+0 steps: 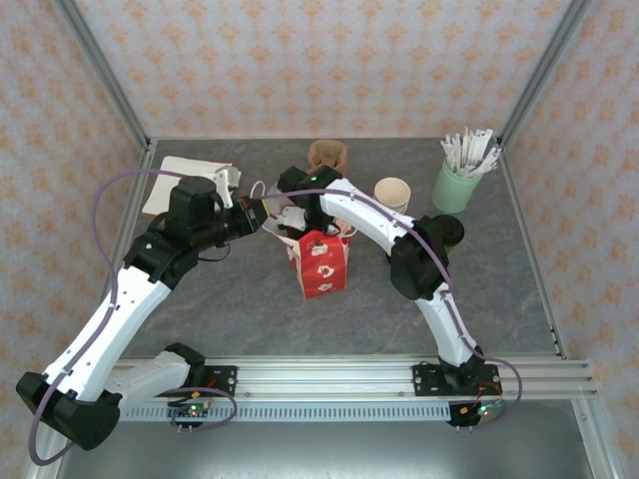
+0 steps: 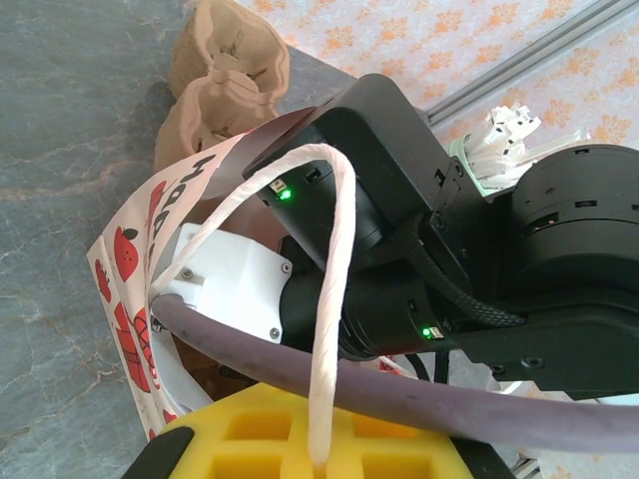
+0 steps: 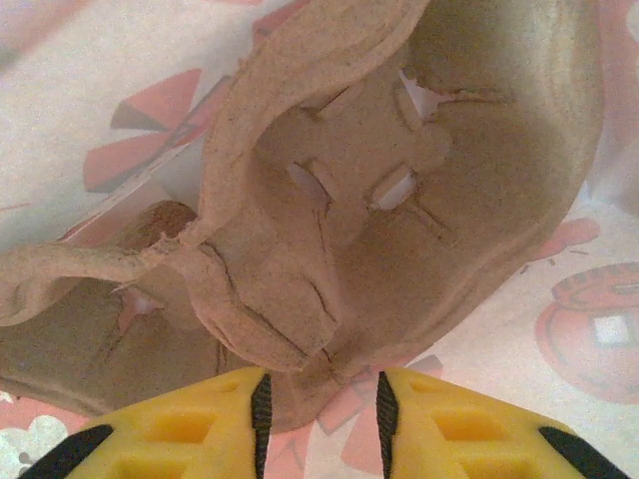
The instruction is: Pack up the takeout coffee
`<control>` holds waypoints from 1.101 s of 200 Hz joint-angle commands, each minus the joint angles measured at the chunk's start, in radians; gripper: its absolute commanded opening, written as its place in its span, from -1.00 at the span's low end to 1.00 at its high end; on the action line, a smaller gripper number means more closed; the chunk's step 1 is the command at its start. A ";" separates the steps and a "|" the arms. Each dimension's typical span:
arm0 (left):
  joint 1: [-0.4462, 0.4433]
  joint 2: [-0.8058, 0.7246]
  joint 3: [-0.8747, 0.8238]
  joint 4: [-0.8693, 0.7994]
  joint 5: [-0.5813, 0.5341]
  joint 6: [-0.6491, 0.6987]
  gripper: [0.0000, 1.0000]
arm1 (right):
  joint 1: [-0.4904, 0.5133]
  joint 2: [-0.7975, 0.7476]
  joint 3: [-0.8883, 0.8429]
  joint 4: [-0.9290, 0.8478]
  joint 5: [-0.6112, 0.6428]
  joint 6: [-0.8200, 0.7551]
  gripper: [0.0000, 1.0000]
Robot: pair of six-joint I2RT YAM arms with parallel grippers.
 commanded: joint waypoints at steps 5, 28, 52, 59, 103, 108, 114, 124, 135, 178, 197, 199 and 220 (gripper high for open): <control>-0.007 0.003 -0.002 0.017 0.001 -0.002 -0.93 | 0.007 0.052 -0.033 -0.018 0.030 0.017 -0.29; -0.009 0.006 -0.001 0.017 0.001 -0.002 -0.93 | 0.007 0.055 -0.021 -0.019 0.025 0.026 -0.29; -0.009 0.007 -0.001 0.016 0.001 -0.001 -0.93 | 0.001 0.032 0.001 -0.010 -0.012 0.040 -0.27; -0.010 0.007 -0.002 0.016 0.001 -0.002 -0.93 | -0.001 0.018 0.003 -0.003 -0.028 0.044 -0.27; -0.011 0.004 -0.006 0.004 -0.011 0.006 -0.93 | -0.013 -0.065 0.029 0.009 -0.075 0.053 -0.13; -0.010 0.002 -0.007 0.002 -0.011 0.007 -0.93 | -0.013 -0.072 0.032 0.008 -0.079 0.055 -0.10; -0.011 0.001 -0.009 0.002 -0.012 0.007 -0.93 | -0.016 -0.080 0.035 0.005 -0.084 0.055 -0.08; -0.011 0.000 -0.010 -0.002 -0.015 0.009 -0.93 | -0.018 -0.093 0.040 0.004 -0.091 0.057 -0.06; -0.011 -0.003 -0.008 -0.007 -0.019 0.012 -0.93 | -0.021 -0.107 0.041 0.006 -0.095 0.059 -0.03; -0.011 -0.005 -0.009 -0.009 -0.022 0.014 -0.93 | -0.031 -0.143 0.056 0.006 -0.104 0.074 0.09; -0.012 -0.002 -0.006 -0.013 -0.022 0.017 -0.93 | -0.034 -0.161 0.058 0.014 -0.109 0.082 0.15; -0.011 -0.002 -0.006 -0.012 -0.022 0.017 -0.93 | -0.035 -0.162 0.058 0.016 -0.110 0.083 0.16; -0.012 -0.002 -0.009 -0.013 -0.025 0.016 -0.93 | -0.036 -0.178 0.062 0.025 -0.113 0.088 0.25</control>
